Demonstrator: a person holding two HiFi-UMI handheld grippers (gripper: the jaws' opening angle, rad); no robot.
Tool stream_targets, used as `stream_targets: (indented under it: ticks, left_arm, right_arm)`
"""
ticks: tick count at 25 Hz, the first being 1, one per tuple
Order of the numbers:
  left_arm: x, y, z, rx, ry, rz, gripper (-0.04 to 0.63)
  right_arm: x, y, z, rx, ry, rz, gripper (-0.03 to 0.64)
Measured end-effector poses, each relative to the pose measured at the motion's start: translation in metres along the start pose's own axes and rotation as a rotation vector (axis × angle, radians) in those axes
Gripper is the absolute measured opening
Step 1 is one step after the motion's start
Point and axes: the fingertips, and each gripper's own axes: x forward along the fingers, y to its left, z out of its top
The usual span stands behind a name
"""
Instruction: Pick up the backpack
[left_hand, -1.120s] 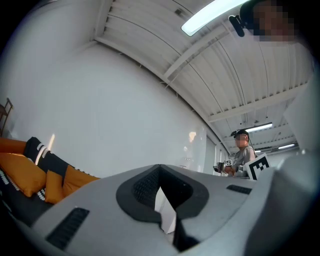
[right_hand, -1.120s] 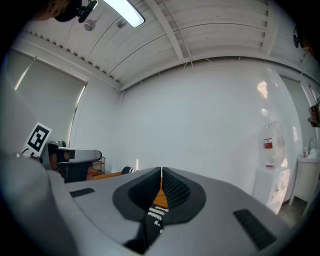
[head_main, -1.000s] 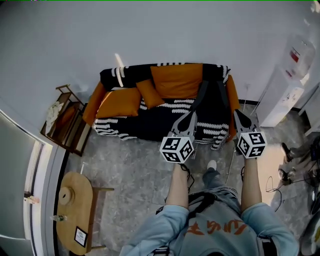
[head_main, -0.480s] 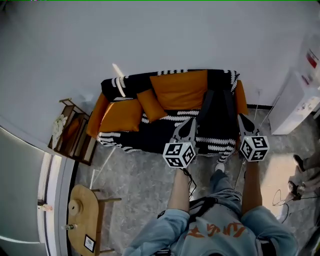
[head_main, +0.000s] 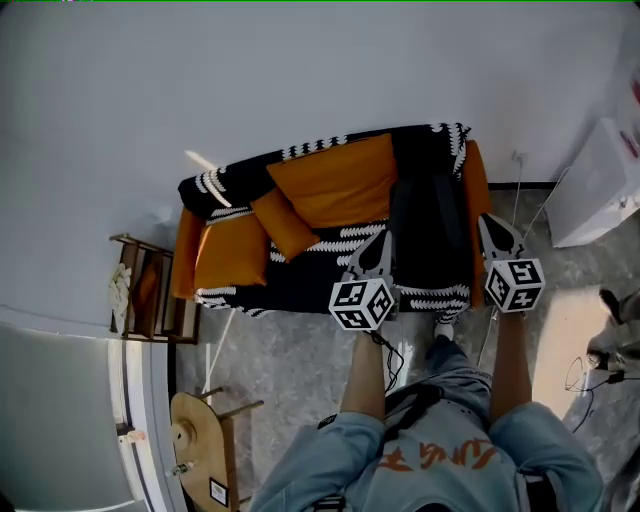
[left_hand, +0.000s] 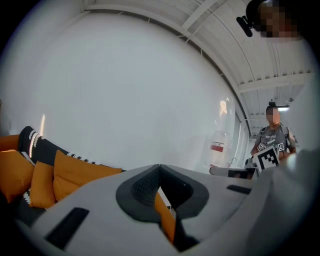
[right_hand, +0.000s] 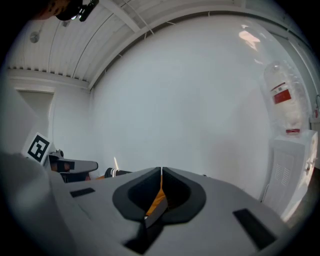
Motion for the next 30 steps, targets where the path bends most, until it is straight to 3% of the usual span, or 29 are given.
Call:
stream_targets:
  ticks: [6,17,23,26,30]
  left_arm:
    - [0.061,0.007,-0.013,0.000,0.070,0.012,0.021]
    - [0.086,0.060,-0.035,-0.079,0.125,0.083,0.022]
    - [0.133,0.090,-0.062,-0.148,0.161,0.084,0.023]
    - [0.165,0.105,-0.062,-0.146,0.176,0.101,0.023]
    - [0.199,0.129,-0.075,-0.170,0.229,0.114,0.023]
  right_arm:
    - [0.043,-0.056,-0.004,0.055,0.029,-0.022,0.029]
    - [0.100,-0.041,-0.028,0.045,0.111,0.061,0.029]
    - [0.124,-0.079,-0.043,0.032,0.170,-0.006,0.029]
    - [0.148,-0.101,-0.039,0.048,0.186,-0.047,0.029]
    - [0.186,-0.103,-0.057,0.065,0.244,-0.043,0.029]
